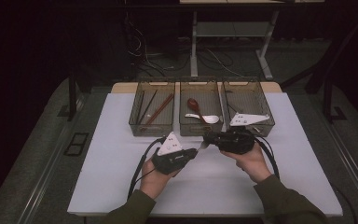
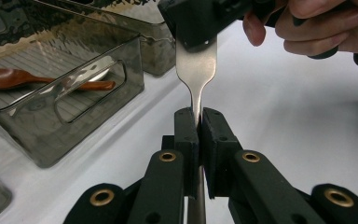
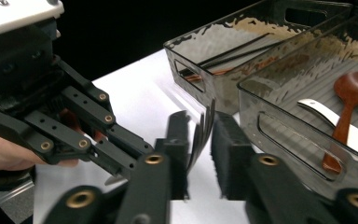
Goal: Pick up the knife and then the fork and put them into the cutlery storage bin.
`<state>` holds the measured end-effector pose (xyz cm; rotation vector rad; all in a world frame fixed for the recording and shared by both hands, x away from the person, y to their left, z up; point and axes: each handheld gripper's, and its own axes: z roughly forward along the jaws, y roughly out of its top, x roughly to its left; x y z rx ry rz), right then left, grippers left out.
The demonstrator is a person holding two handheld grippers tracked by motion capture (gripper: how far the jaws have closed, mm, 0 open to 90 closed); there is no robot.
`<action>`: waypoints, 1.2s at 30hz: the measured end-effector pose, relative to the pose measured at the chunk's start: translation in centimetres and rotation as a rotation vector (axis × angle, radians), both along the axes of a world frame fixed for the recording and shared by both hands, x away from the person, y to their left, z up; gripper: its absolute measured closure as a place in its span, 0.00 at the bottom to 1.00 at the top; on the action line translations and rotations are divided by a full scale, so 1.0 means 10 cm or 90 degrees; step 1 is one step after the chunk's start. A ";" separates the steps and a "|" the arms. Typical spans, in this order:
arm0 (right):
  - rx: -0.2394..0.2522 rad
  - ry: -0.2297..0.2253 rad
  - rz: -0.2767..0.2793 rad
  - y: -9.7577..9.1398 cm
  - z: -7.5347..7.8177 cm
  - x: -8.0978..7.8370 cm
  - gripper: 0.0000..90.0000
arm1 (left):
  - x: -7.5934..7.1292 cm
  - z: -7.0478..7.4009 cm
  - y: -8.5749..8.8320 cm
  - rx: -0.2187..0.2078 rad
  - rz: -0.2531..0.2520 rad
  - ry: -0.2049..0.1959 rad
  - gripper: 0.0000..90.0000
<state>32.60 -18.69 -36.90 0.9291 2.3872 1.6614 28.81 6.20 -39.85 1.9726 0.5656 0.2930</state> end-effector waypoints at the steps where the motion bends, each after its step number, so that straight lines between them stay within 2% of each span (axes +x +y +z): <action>1: 0.003 -0.001 0.000 0.00 0.00 0.00 0.88 | 0.00 0.00 0.00 0.000 0.000 0.000 0.94; 9: 0.005 -0.023 -0.011 0.03 0.01 -0.01 0.96 | 0.01 -0.01 0.00 -0.021 -0.006 0.006 0.92; 13: 0.011 -0.025 -0.007 0.04 0.02 0.00 0.97 | 0.00 -0.03 -0.02 -0.015 -0.017 0.001 0.88; 19: -0.001 -0.028 -0.013 0.00 0.01 0.02 0.97 | 0.02 -0.05 0.03 -0.037 -0.030 0.024 0.71; 23: -0.014 -0.033 -0.022 -0.09 0.01 0.04 0.97 | 0.06 -0.06 0.11 -0.048 -0.033 0.025 0.63; 30: -0.015 -0.027 -0.043 -0.30 0.04 0.10 0.97 | 0.07 -0.07 0.31 -0.044 -0.033 0.018 0.48; 36: -0.015 -0.029 -0.059 -0.44 0.06 0.15 0.97 | 0.07 -0.12 0.57 -0.039 -0.016 0.021 0.40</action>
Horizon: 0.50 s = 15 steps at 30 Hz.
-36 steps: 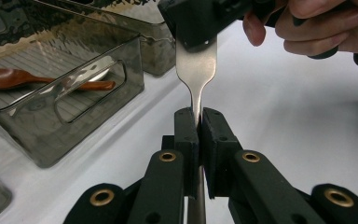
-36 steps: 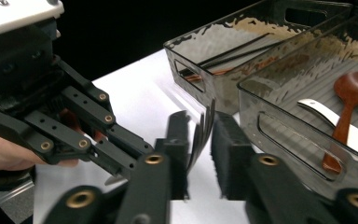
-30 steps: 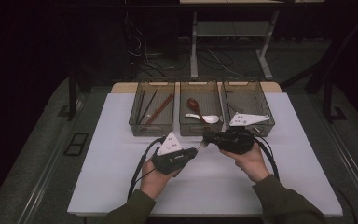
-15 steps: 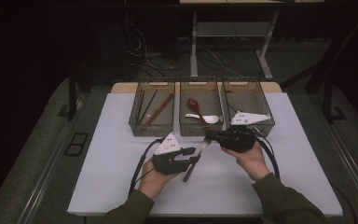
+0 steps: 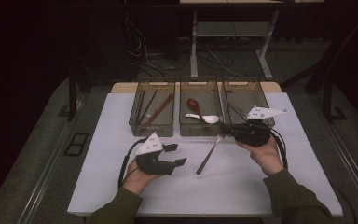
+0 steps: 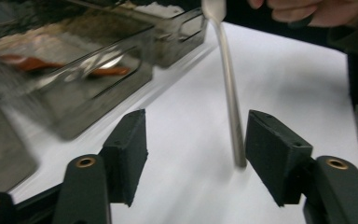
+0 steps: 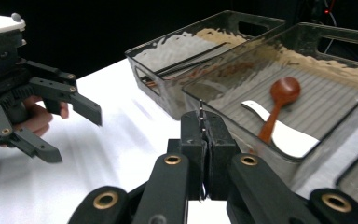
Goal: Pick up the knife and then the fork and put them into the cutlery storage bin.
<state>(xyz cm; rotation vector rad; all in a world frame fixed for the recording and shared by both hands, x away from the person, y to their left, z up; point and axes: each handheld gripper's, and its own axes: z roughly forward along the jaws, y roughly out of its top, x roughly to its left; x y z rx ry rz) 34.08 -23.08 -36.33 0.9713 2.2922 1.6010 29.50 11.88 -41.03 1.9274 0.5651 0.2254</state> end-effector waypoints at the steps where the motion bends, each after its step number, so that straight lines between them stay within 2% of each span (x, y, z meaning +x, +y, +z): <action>1: -0.001 0.000 -0.002 -0.02 0.00 0.01 0.97 | 0.00 0.00 0.04 0.000 0.003 0.001 0.39; 5: -0.003 -0.003 -0.011 -0.10 0.02 0.05 0.97 | -0.02 -0.04 0.18 -0.007 0.010 0.007 0.32; 12: -0.013 -0.011 -0.036 -0.26 0.10 0.13 0.97 | -0.08 -0.18 0.38 0.014 0.018 0.032 0.17; 15: -0.012 -0.011 -0.050 -0.34 0.14 0.16 0.97 | -0.10 -0.22 0.45 0.018 0.028 0.036 0.15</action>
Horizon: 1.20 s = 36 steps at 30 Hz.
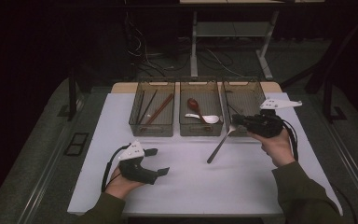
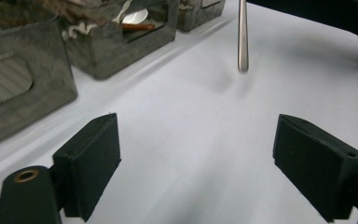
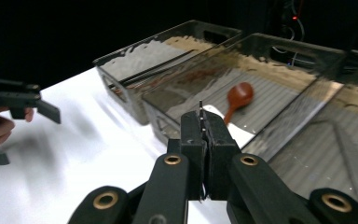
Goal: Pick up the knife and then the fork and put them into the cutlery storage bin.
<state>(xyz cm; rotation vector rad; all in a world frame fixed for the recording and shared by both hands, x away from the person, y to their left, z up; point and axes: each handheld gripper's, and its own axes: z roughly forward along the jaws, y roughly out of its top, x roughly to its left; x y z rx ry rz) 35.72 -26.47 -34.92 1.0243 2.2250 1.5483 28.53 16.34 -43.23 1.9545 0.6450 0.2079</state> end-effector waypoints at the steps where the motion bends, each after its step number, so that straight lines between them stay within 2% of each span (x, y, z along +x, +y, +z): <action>1: -0.001 -0.004 -0.006 -0.04 0.03 0.02 0.97 | -0.01 -0.01 0.02 0.001 0.005 0.003 0.15; 4: -0.002 -0.005 -0.014 -0.11 0.09 0.06 0.97 | -0.02 -0.03 0.04 0.007 0.010 0.006 0.13; 9: 0.001 -0.015 -0.043 -0.29 0.22 0.12 0.97 | -0.04 -0.07 0.04 0.012 0.015 0.027 0.00; 12: 0.007 -0.024 -0.059 -0.40 0.30 0.15 0.97 | -0.04 -0.09 0.03 0.018 0.011 0.035 0.00; 17: 0.005 -0.041 -0.089 -0.57 0.46 0.21 0.97 | -0.05 -0.09 0.02 0.020 0.005 0.035 0.00; 25: -0.008 -0.066 -0.156 -0.83 0.67 0.40 0.97 | -0.06 -0.07 0.03 0.015 0.008 0.028 0.00; 31: -0.016 -0.062 -0.203 -0.98 0.65 0.55 0.97 | -0.06 -0.07 0.02 0.017 0.004 0.026 0.00; 36: -0.024 -0.028 -0.213 -0.99 0.49 0.72 0.97 | -0.07 -0.07 0.02 0.018 0.001 0.025 0.00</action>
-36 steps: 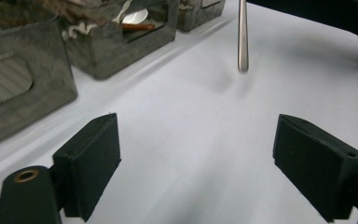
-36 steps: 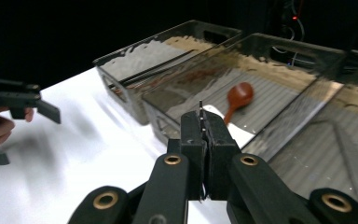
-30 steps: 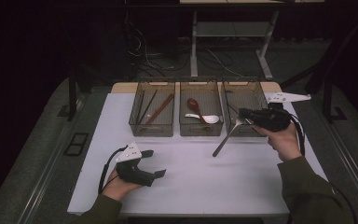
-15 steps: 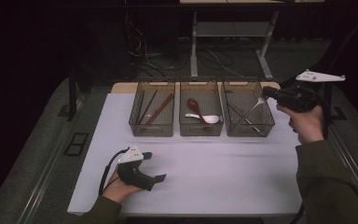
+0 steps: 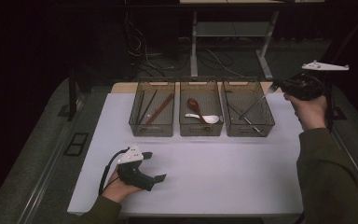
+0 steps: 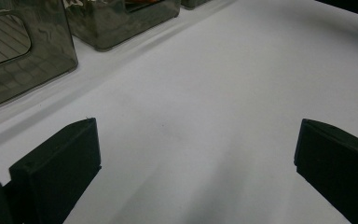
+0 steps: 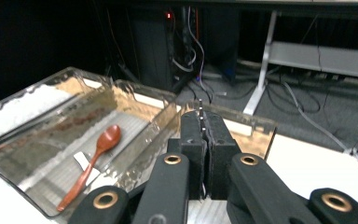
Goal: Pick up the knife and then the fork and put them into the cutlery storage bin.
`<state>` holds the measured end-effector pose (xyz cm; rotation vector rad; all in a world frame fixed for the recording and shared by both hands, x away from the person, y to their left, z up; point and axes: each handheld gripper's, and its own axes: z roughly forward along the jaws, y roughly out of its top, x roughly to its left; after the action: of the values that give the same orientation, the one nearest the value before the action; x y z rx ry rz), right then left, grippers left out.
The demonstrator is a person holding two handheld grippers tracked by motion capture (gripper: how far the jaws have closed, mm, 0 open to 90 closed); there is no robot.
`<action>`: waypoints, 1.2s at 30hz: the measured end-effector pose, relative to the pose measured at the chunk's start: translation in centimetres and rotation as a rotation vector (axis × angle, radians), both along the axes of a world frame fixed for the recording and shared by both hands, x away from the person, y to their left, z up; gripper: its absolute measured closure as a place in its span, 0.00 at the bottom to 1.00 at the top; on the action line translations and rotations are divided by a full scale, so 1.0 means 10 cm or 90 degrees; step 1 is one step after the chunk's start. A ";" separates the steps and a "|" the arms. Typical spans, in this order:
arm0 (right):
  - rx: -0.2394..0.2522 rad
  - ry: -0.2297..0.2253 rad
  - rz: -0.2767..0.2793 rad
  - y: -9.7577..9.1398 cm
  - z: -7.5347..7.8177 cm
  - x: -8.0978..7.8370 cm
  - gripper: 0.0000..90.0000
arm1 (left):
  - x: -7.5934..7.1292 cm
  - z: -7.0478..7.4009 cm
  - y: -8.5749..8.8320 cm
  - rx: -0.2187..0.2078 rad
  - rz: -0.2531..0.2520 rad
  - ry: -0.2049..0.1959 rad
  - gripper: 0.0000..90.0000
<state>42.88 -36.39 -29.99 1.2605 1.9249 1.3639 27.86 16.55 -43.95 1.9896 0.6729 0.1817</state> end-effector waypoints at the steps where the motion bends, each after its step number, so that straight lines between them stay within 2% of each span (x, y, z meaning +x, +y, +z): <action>1: -0.001 0.010 -0.001 0.01 -0.04 0.03 0.97 | 0.00 0.00 0.00 0.001 -0.001 0.001 0.00; 10: -0.013 0.091 0.006 0.13 -0.48 0.27 0.96 | -0.02 0.01 0.00 0.001 -0.005 -0.001 0.00; 12: -0.015 0.107 0.005 0.15 -0.55 0.31 0.97 | -0.02 0.00 0.00 -0.001 -0.003 0.002 0.00; 15: 0.002 0.121 0.011 0.15 -0.62 0.34 0.97 | -0.02 -0.01 -0.01 -0.002 -0.005 0.004 0.00; 17: -0.007 0.130 0.009 0.15 -0.66 0.37 0.96 | -0.02 -0.01 -0.02 0.002 -0.007 0.006 0.00; 21: -0.061 0.137 -0.010 0.16 -0.74 0.43 0.90 | -0.02 -0.01 -0.03 0.001 -0.009 0.007 0.00; 24: -0.077 0.137 -0.016 0.17 -0.80 0.46 0.83 | -0.02 -0.02 -0.04 0.005 -0.010 0.009 0.00; 26: -0.091 0.138 -0.022 0.18 -0.82 0.47 0.76 | -0.02 -0.02 -0.04 0.005 -0.010 0.010 0.00; 28: -0.105 0.124 -0.037 0.18 -0.82 0.47 0.66 | -0.02 -0.02 -0.03 0.005 -0.010 0.008 0.00; 31: -0.111 0.110 -0.055 0.16 -0.80 0.47 0.57 | -0.02 -0.02 -0.03 0.005 -0.010 0.007 0.00; 36: -0.092 0.108 -0.058 0.12 -0.78 0.44 0.47 | -0.02 -0.02 -0.03 0.005 -0.010 0.008 0.00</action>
<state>47.27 -35.21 -37.84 1.4125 2.0120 1.0820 27.67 16.21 -44.14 2.0046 0.6646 0.1623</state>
